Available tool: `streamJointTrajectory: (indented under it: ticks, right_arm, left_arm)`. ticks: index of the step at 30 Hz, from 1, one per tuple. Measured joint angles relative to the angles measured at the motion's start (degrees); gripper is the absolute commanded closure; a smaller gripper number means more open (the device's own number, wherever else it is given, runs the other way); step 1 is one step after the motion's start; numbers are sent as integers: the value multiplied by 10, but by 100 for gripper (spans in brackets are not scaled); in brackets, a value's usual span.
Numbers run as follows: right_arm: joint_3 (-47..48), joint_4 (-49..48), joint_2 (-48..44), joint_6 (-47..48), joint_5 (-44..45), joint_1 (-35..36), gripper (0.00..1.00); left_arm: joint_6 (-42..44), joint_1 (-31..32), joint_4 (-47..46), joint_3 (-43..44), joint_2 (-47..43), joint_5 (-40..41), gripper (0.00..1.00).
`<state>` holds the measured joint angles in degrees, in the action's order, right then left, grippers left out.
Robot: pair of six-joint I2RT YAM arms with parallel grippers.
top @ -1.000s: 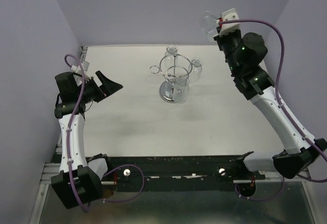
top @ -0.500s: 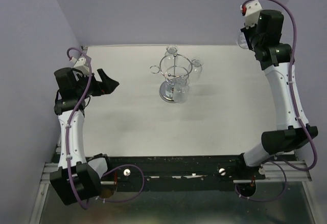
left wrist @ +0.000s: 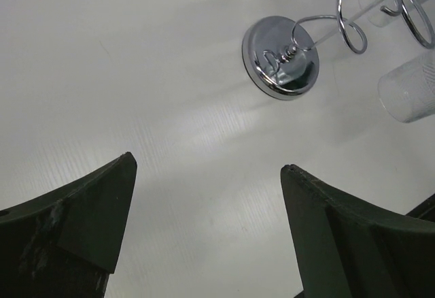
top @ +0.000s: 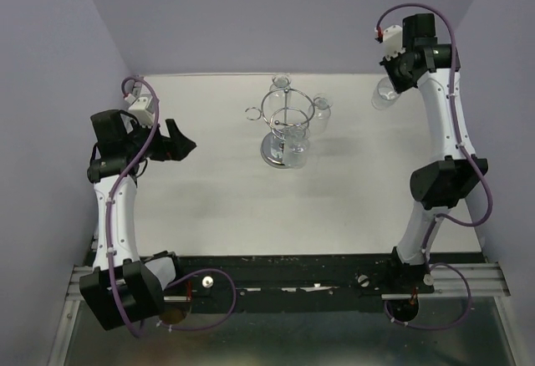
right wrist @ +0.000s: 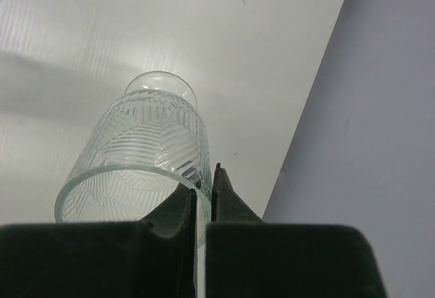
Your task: Take the wine glass off the wine glass rack
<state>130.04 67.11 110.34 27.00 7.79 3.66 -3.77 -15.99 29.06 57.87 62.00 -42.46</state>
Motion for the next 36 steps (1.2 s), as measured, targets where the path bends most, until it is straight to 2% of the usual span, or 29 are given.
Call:
streamJointTrajectory:
  ticks: [7, 10, 16, 36]
  right_arm:
    - [22, 43, 65, 1, -26, -23, 99]
    - [47, 55, 100, 1, -33, -39, 99]
    - [66, 67, 146, 5, -36, -69, 99]
    - [73, 66, 205, -6, -58, -124, 99]
  left_arm:
    - [94, 25, 47, 6, 18, -53, 1]
    - [108, 37, 50, 6, 22, -61, 1]
    - [115, 61, 48, -6, 47, -69, 1]
    - [116, 122, 42, -64, 74, -83, 1]
